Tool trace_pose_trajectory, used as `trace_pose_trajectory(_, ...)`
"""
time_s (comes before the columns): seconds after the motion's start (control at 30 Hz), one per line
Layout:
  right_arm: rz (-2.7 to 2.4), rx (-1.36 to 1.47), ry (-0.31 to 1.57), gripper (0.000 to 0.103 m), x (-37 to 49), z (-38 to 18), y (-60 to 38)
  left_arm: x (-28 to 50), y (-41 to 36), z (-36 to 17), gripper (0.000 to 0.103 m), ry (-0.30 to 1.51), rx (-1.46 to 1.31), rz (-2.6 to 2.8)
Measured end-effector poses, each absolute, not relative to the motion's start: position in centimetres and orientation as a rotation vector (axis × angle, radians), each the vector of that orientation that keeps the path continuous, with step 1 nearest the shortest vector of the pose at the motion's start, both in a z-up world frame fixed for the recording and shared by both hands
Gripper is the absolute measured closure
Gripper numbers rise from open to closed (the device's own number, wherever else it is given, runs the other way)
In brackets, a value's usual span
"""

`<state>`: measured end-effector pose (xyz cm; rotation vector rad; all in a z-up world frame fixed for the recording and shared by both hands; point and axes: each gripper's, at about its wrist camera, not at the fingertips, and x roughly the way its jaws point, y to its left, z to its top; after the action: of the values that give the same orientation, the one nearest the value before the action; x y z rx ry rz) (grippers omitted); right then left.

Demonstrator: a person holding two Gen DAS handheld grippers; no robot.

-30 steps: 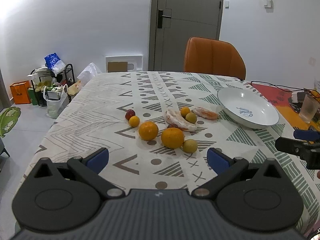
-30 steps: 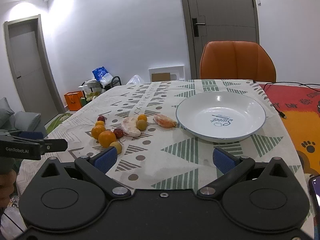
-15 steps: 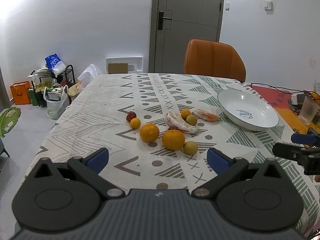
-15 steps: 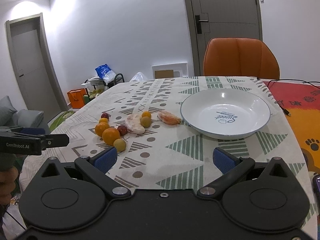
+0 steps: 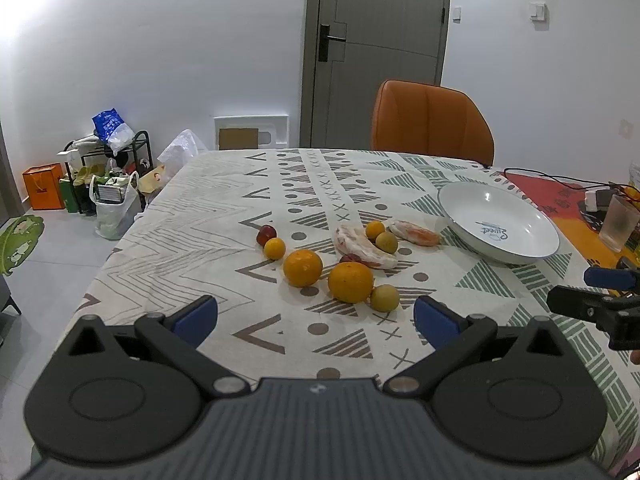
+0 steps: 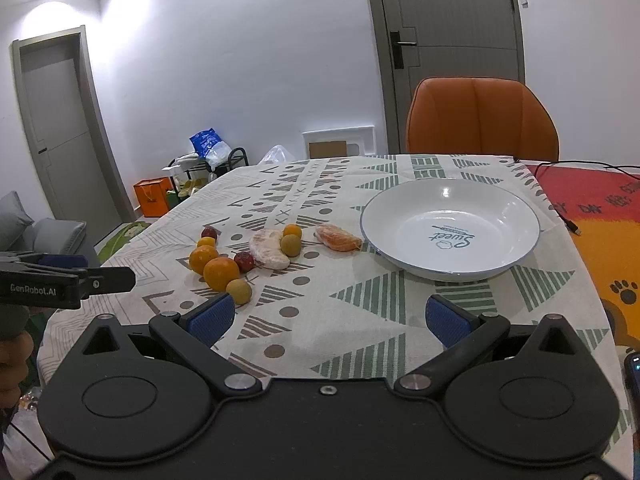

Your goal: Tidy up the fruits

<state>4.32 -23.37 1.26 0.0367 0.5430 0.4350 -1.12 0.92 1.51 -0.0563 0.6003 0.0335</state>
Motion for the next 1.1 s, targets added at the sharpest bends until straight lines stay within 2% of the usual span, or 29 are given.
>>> trace_pose_trajectory(0.7, 0.429, 0.032, 0.545, 0.000, 4.5, 1.3, -23.3, -0.9, 1.3, 1.4, 0.000, 0.605, -0.063, 0.041)
trace_pose_trajectory(1.1, 0.446, 0.011, 0.540, 0.000, 5.3, 1.0, -22.8, 0.2, 1.9, -0.3, 0.000, 0.625, -0.083, 0.064)
